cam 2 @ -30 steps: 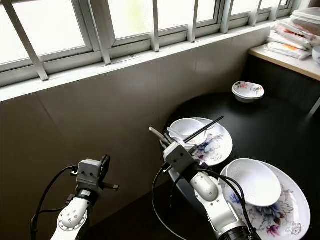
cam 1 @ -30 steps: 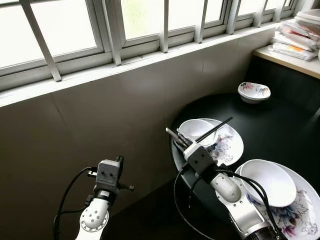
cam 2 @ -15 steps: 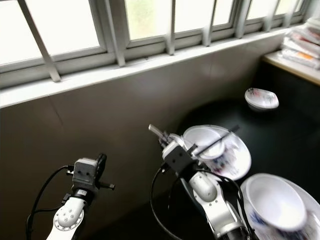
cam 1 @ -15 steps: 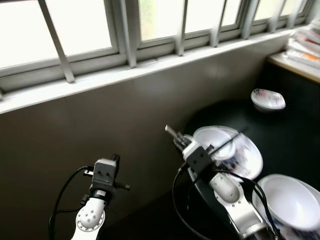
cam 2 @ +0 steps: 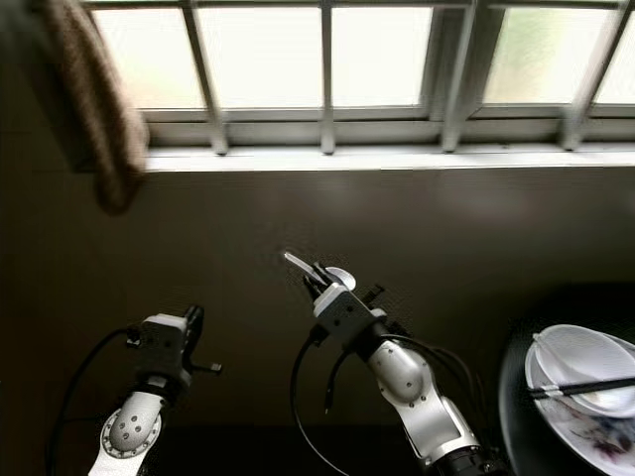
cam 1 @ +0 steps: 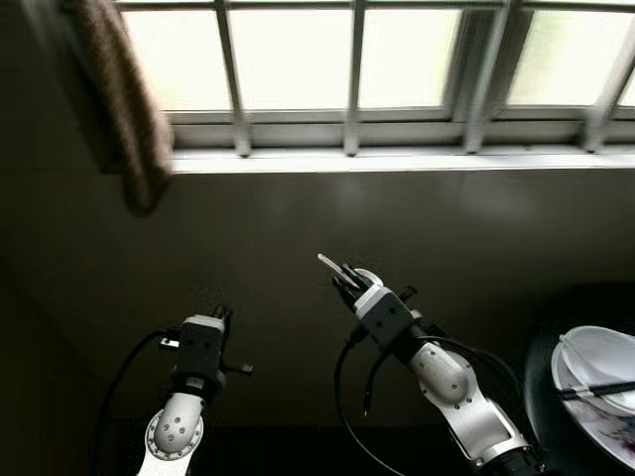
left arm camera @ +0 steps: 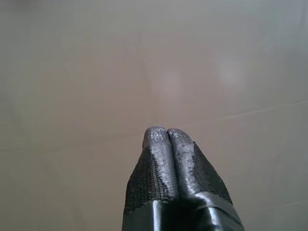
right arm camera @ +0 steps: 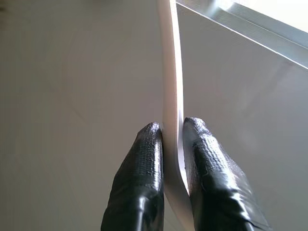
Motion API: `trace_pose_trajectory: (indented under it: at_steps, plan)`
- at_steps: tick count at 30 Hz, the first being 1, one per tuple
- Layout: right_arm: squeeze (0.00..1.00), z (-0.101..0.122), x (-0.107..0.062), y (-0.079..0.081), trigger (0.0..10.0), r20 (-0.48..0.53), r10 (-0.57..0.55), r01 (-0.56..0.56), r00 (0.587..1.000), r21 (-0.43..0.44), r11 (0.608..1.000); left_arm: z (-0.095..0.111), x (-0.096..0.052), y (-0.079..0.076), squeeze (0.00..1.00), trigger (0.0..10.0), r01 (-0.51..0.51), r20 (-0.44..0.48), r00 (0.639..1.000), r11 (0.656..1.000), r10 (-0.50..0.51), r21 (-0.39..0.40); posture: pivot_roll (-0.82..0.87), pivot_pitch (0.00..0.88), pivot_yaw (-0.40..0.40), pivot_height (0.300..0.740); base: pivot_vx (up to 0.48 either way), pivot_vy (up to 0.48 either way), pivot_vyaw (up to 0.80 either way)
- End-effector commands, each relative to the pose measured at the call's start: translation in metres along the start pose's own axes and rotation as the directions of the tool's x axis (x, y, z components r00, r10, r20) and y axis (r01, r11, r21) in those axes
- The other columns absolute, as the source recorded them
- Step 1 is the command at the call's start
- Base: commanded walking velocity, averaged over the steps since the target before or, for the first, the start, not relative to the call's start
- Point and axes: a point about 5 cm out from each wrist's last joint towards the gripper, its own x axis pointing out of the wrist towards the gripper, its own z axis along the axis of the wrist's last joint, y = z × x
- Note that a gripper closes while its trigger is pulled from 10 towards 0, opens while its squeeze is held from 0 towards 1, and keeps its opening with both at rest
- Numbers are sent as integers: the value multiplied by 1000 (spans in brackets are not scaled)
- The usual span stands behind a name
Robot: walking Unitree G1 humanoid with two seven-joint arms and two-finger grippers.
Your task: Kitchen organization
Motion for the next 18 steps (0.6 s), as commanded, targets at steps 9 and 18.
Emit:
trace_pose_trajectory:
  at_steps: [9,18]
  plan:
    - [0,-26,-20,10,0,-122,10,-4,993,48,999,-3,-8,-14,0,10000,76,-31,997,997,-75,29,-81,0,21,740,0,0,800]
    - [0,-54,-47,40,0,-259,29,2,966,118,993,-24,-27,-30,0,10000,218,-182,961,975,-210,26,-80,0,25,740,0,0,800]
